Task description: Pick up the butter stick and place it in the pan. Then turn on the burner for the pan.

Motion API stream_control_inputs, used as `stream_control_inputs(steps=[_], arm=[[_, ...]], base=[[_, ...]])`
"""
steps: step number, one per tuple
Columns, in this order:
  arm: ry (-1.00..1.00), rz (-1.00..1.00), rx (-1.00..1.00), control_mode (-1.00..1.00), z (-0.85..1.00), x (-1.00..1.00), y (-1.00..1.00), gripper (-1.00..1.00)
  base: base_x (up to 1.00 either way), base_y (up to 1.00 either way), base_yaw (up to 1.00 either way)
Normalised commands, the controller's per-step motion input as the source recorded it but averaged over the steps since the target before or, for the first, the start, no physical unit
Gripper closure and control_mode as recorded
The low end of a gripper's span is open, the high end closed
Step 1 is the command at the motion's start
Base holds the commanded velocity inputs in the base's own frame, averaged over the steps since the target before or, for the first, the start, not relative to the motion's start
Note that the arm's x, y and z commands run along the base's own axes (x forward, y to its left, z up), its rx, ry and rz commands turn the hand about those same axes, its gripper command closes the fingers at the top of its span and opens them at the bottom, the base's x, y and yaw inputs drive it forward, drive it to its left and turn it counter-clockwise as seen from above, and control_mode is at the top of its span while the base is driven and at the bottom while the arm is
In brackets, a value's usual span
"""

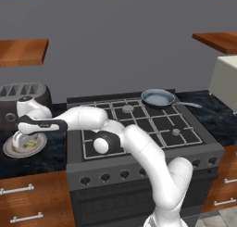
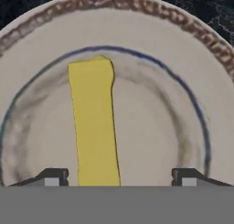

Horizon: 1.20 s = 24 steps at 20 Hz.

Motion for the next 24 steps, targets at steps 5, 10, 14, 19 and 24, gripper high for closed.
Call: stream_control_inputs(steps=[5, 10, 14, 19, 24], arm=[[0.00, 0.00, 0.00, -1.00, -0.21, 0.00, 0.00, 1.00], [0.00, 0.00, 0.00, -1.00, -0.44, 0.00, 0.00, 1.00], [0.00, 0.00, 0.00, -1.00, -0.38, 0.00, 0.00, 1.00], [0.02, 0.00, 0.00, -1.00, -0.02, 0.00, 0.01, 1.00], [0.00, 0.00, 0.00, -1.00, 0.22, -0.21, -0.16, 1.00]], base=[[0.00, 0.00, 0.00], [0.00, 0.00, 0.00], [0.00, 0.00, 0.00], [0.00, 0.00, 0.00], [0.00, 0.00, 0.00]])
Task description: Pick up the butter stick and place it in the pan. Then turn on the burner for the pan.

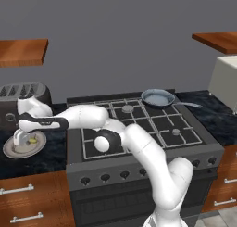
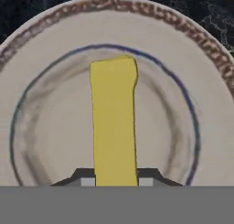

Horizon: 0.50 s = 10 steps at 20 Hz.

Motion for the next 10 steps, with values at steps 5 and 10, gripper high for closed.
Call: stream_control_inputs(steps=[5, 10], arm=[[0.00, -0.01, 0.00, -1.00, 0.33, -0.24, -0.44, 1.00], [0.00, -0.02, 0.00, -1.00, 0.12, -0.33, -0.78, 1.00]], base=[[0.00, 0.00, 0.00], [0.00, 0.00, 0.00]])
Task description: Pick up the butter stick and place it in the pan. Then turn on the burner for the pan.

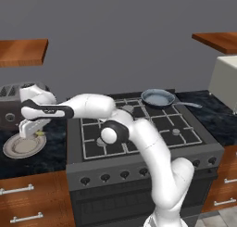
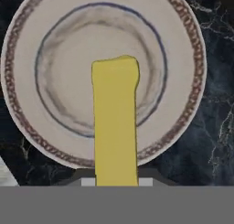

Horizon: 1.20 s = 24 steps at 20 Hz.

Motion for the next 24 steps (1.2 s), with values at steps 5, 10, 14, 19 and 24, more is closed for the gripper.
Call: stream_control_inputs(steps=[5, 10, 14, 19, 24], arm=[[-0.01, -0.02, 0.00, -1.00, 0.03, -0.40, -0.93, 1.00], [-0.05, -0.05, 0.02, -1.00, 0.27, -0.36, -0.97, 1.00], [-0.05, -0.07, 0.01, -1.00, 0.39, -0.24, -0.98, 1.00], [-0.04, -0.09, 0.03, -1.00, 0.31, -0.17, -1.00, 1.00], [-0.01, -0.11, 0.06, -1.00, 0.24, -0.03, -1.00, 1.00]], base=[[0.00, 0.00, 0.00], [0.00, 0.00, 0.00], [0.00, 0.00, 0.00], [0.00, 0.00, 0.00], [0.00, 0.00, 0.00]])
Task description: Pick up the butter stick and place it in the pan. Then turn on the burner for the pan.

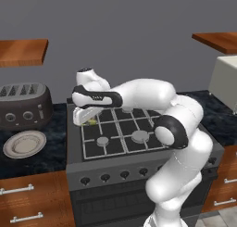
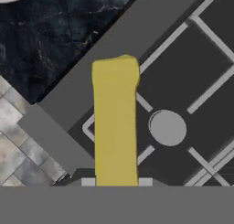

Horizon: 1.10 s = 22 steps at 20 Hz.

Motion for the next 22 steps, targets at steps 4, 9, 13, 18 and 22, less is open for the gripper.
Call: stream_control_inputs(steps=[4, 9, 13, 18, 22], arm=[[0.00, -0.13, 0.09, -1.00, 0.08, 0.01, -0.99, 1.00], [0.00, -0.15, 0.09, -1.00, 0.00, 0.16, -0.99, 1.00], [0.00, -0.16, 0.08, -1.00, 0.07, 0.34, -0.96, 1.00], [0.01, -0.20, 0.01, -1.00, 0.15, 0.43, -0.81, 1.00], [0.01, -0.21, 0.00, -1.00, 0.11, 0.40, -0.74, 1.00]], base=[[0.00, 0.00, 0.00], [0.00, 0.00, 0.00], [0.00, 0.00, 0.00], [0.00, 0.00, 0.00], [0.00, 0.00, 0.00]])
